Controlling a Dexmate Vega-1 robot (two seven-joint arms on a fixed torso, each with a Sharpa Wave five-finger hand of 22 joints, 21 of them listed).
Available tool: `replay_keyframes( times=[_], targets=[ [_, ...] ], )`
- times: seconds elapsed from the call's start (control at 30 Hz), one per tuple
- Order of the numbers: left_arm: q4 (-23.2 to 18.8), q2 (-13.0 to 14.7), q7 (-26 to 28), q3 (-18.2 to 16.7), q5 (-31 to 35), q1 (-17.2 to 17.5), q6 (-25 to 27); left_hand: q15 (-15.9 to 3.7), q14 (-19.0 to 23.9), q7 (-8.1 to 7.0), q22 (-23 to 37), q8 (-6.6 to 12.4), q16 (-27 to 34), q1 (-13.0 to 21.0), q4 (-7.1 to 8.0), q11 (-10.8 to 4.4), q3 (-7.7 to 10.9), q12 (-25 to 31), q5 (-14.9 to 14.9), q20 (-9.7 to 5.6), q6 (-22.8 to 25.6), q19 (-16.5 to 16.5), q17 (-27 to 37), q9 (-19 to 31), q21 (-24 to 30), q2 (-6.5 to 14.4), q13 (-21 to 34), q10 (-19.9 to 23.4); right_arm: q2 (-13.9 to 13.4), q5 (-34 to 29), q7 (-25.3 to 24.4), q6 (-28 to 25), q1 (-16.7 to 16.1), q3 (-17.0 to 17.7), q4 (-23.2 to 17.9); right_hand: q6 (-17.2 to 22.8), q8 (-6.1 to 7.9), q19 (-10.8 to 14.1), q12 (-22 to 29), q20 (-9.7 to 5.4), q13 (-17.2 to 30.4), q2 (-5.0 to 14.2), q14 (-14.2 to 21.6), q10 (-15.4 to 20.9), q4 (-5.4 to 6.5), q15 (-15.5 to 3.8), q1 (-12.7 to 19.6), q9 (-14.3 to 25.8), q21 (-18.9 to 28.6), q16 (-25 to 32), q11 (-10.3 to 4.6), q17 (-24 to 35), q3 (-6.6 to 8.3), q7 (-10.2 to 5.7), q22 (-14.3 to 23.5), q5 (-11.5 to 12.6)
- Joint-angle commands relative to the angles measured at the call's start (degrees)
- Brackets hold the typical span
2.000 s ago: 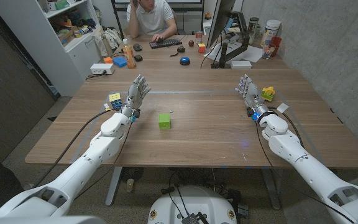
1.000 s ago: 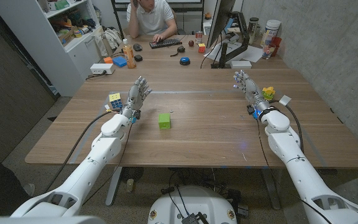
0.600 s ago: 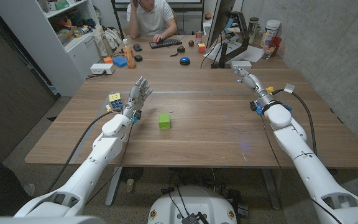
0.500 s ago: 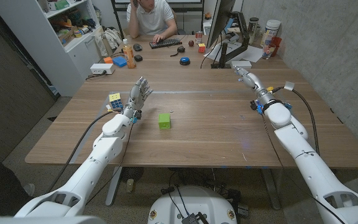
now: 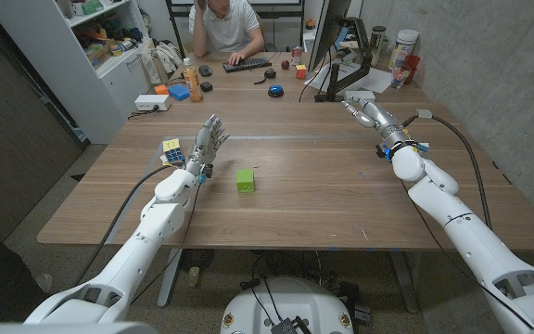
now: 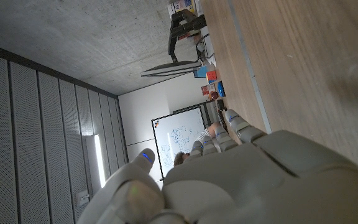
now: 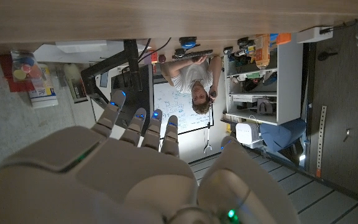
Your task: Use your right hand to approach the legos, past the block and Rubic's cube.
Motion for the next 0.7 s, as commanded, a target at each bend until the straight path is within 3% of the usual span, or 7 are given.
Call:
replay_keyframes(
  times=[0.03, 0.33, 0.7],
  targets=[
    [-1.4, -0.3, 0.9, 0.2, 0.9, 0.5, 0.8, -0.06, -0.3, -0.13, 0.1, 0.34, 0.3, -0.1, -0.08, 0.11, 0.0, 0.4, 0.3, -1.64, -1.0, 0.6, 0.1, 0.1, -0.2, 6.9, 0.2, 0.0, -3.9, -14.4, -7.9, -10.2, 4.2, -6.6, 2.4, 0.5, -0.22, 0.7, 0.0, 0.71, 0.2, -1.45, 1.8, 0.3, -0.54, -0.49, 0.3, 0.2, -0.6, -0.3, -1.2, 0.2, -0.41, -1.09, 0.1, 0.4],
    [-2.2, -0.5, 1.7, 0.4, 1.4, 0.8, 1.4, 0.02, -0.3, -0.06, 0.1, 0.34, 0.3, -0.1, -0.08, 0.12, -0.04, 0.4, 0.3, -1.58, -1.0, 0.6, 0.1, 0.1, -0.3, 6.9, 0.2, 0.0, -4.6, -18.3, -8.3, -18.2, 6.4, -8.5, 5.1, -1.3, -1.08, 2.5, -0.2, 0.82, 0.3, -3.25, 2.8, -0.2, -1.41, -1.19, 1.1, 0.3, -1.5, -0.9, -1.78, 0.3, -1.34, -2.48, 0.2, 0.6],
    [-3.3, -0.7, 2.6, 0.7, 2.0, 1.0, 2.1, -0.04, -0.2, -0.08, 0.1, 0.33, 0.4, -0.1, -0.08, 0.06, -0.09, 0.4, 0.3, -1.64, -1.0, 0.7, 0.1, 0.1, -0.4, 7.0, 0.2, 0.1, -4.2, -19.0, -5.1, -26.0, 8.3, -8.9, 9.0, -3.3, -1.55, 4.7, -0.6, 0.84, 0.4, -4.31, 3.9, -1.5, -2.47, -0.92, 2.6, 0.4, -2.1, -1.6, -2.48, 0.3, -1.75, -2.86, 0.3, 0.9]
  ],
)
